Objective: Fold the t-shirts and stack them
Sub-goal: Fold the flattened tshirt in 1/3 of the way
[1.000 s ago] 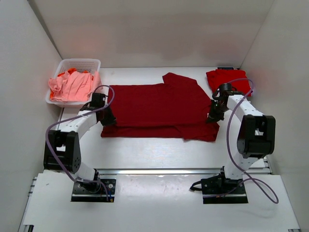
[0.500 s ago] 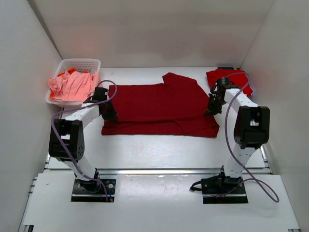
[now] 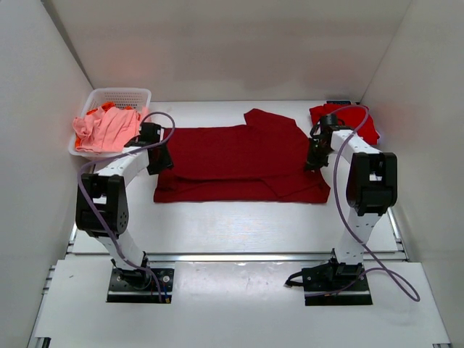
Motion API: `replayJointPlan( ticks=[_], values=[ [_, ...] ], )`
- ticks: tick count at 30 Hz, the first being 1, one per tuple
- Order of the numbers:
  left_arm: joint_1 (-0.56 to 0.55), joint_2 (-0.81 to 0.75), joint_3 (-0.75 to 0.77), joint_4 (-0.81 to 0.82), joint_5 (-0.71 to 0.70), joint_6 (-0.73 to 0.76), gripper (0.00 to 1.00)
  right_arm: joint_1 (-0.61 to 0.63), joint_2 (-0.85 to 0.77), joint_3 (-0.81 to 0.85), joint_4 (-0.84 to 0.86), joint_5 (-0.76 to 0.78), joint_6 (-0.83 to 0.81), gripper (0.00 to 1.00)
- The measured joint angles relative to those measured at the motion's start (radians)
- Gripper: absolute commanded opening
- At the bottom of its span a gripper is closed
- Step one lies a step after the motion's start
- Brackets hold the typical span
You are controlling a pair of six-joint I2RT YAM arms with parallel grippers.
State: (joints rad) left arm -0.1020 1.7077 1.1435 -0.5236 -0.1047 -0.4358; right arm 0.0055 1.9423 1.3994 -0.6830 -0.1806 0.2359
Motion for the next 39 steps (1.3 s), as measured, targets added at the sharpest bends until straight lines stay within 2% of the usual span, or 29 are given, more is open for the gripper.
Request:
replayJointPlan(
  ticks=[5,12,17,26,30,33,35,38,39],
  values=[
    [-0.014,-0.032,-0.011,-0.023,-0.020,0.033,0.56,0.017,0.021,0.026,0.004,0.013,-0.004,0.00],
    [-0.080,-0.124,-0.153,-0.022,-0.030,0.082,0.57,0.027,0.035,0.042,0.008,0.029,-0.004,0.00],
    [-0.117,-0.167,-0.184,0.002,-0.038,0.100,0.56,0.027,0.035,0.042,0.008,0.031,-0.004,0.00],
    [-0.162,-0.136,-0.184,0.058,-0.056,0.106,0.54,0.027,0.035,0.042,0.009,0.030,-0.003,0.00],
    [-0.176,-0.084,-0.184,0.061,-0.080,0.103,0.44,0.027,0.035,0.042,0.010,0.030,-0.003,0.00],
    [-0.180,-0.045,-0.184,0.060,-0.096,0.099,0.30,0.027,0.035,0.042,0.011,0.030,-0.003,0.00],
    [-0.182,-0.029,-0.184,0.057,-0.105,0.095,0.14,0.026,0.035,0.042,0.011,0.029,-0.003,0.00],
    [-0.177,-0.028,-0.184,0.057,-0.118,0.090,0.01,0.026,0.035,0.042,0.012,0.029,-0.003,0.00],
    [-0.175,-0.028,-0.184,0.057,-0.118,0.088,0.00,0.026,0.035,0.041,0.012,0.029,-0.003,0.00]
  ],
)
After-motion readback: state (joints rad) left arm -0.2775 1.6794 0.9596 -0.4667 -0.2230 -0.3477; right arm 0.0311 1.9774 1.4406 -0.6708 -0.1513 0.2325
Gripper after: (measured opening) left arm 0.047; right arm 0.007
